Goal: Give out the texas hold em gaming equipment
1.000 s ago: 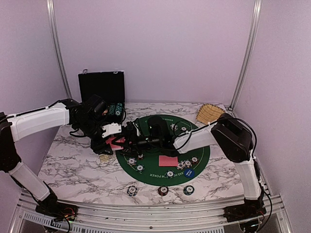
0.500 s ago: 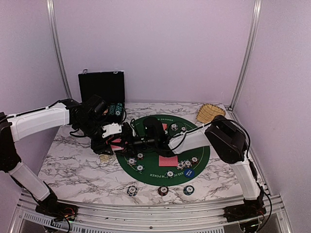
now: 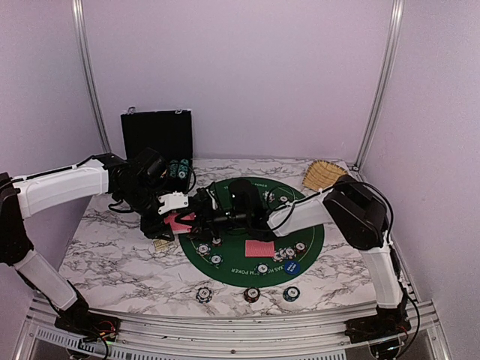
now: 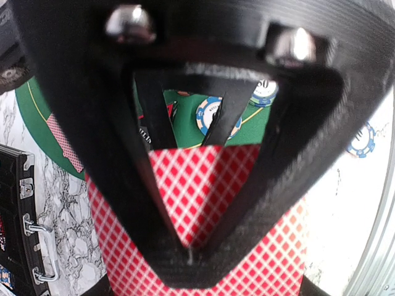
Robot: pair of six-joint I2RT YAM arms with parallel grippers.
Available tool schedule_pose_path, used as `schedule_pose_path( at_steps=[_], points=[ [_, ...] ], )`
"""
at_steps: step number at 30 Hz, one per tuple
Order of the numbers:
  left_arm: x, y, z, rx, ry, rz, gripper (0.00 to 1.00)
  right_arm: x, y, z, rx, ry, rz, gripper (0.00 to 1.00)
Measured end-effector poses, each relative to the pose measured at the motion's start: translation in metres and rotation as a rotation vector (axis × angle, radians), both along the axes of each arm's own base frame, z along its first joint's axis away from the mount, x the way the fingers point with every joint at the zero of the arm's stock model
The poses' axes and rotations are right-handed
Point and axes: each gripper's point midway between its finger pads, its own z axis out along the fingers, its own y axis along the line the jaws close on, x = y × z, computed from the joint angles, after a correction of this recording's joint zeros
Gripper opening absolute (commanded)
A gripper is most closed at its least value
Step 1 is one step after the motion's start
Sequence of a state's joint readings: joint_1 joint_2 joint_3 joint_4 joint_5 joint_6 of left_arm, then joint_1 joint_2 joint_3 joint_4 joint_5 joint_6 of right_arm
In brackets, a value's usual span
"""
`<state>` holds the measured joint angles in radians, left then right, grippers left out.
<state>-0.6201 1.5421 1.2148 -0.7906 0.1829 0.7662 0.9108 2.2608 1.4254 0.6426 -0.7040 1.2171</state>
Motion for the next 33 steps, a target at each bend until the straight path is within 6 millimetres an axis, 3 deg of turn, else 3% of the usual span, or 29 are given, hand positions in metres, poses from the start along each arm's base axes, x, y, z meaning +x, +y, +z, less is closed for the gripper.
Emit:
schedule_pose_path(
  at_steps=[33],
  points=[
    [0.000,0.001,-0.001,0.009,-0.002,0.002,0.18,-0.002,-0.030,0.014,-0.029,-0.003,-0.023,0.22]
  ],
)
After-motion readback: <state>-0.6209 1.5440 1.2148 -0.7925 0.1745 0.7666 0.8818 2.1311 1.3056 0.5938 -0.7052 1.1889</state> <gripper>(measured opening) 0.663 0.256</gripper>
